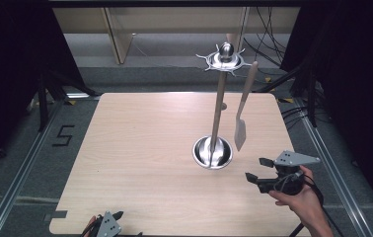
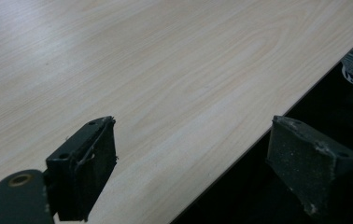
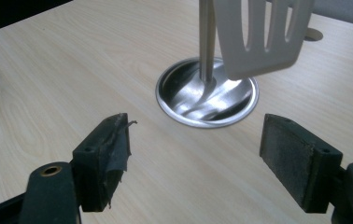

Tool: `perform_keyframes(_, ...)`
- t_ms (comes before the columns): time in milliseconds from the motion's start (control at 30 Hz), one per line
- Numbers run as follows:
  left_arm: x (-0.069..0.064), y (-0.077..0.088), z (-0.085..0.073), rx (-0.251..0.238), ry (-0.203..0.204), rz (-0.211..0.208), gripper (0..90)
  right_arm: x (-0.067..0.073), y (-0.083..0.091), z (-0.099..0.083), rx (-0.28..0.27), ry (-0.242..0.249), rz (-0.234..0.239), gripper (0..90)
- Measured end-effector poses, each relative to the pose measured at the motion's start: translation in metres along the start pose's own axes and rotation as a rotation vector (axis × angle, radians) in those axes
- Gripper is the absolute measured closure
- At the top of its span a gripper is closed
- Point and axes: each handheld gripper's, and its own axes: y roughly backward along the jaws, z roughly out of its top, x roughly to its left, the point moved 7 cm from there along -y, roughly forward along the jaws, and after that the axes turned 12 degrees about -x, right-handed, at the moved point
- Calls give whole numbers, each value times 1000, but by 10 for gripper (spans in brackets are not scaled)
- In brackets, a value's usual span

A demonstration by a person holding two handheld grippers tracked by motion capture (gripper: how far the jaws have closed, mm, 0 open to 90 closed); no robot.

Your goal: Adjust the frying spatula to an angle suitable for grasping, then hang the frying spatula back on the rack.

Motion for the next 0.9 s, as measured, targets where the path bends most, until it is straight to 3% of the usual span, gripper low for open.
perform_keyframes(33,0,-2,-1,-3,11,4,148,-1,2,-2,5,-4,-1,255)
perform_keyframes(67,0,-3,0,3,-10,-5,148,-2,3,-3,-3,0,1,254)
perform_keyframes(133,-3,-4,0,2,12,-5,148,-4,8,-9,7,-18,-10,254)
perform_keyframes(200,-2,-5,1,-10,-20,-12,148,-4,9,-10,7,-15,-21,253)
perform_keyframes(233,-5,-6,2,-28,25,-14,148,-2,10,-15,20,-37,-12,253)
perform_keyframes(267,-5,-6,2,-28,25,-14,148,-2,10,-15,20,-37,-12,253)
perform_keyframes(300,0,-4,2,1,-21,-15,148,-3,10,-19,20,-21,-13,253)
perform_keyframes(367,1,-3,1,7,-41,-15,148,-1,10,-21,31,-46,-13,253)
perform_keyframes(400,1,-3,1,12,-38,-15,148,-3,9,-23,26,-26,-13,253)
perform_keyframes(433,-3,-5,1,-16,13,-9,148,-3,9,-26,38,-28,-6,253)
perform_keyframes(467,-4,-4,0,-6,29,0,148,-2,7,-29,37,-46,-7,253)
perform_keyframes(500,-4,-4,0,-5,29,0,148,-1,6,-31,40,-62,0,253)
perform_keyframes(533,-1,-3,2,-9,-24,-15,148,0,6,-32,49,-75,2,253)
perform_keyframes(600,-3,-3,1,-7,7,-4,148,2,6,-36,56,-79,8,253)
perform_keyframes(667,-1,-3,1,-7,-25,-12,149,1,5,-39,62,-61,3,253)
perform_keyframes(767,-3,-2,1,-8,-2,-11,148,-1,4,-43,58,-56,1,253)
perform_keyframes(833,-1,-3,1,-10,-21,-11,148,0,4,-44,64,-70,3,253)
perform_keyframes(867,-3,-3,0,-4,9,-2,148,1,4,-46,72,-82,10,253)
perform_keyframes(900,-4,-4,0,-14,26,-5,148,-2,4,-47,71,-50,9,253)
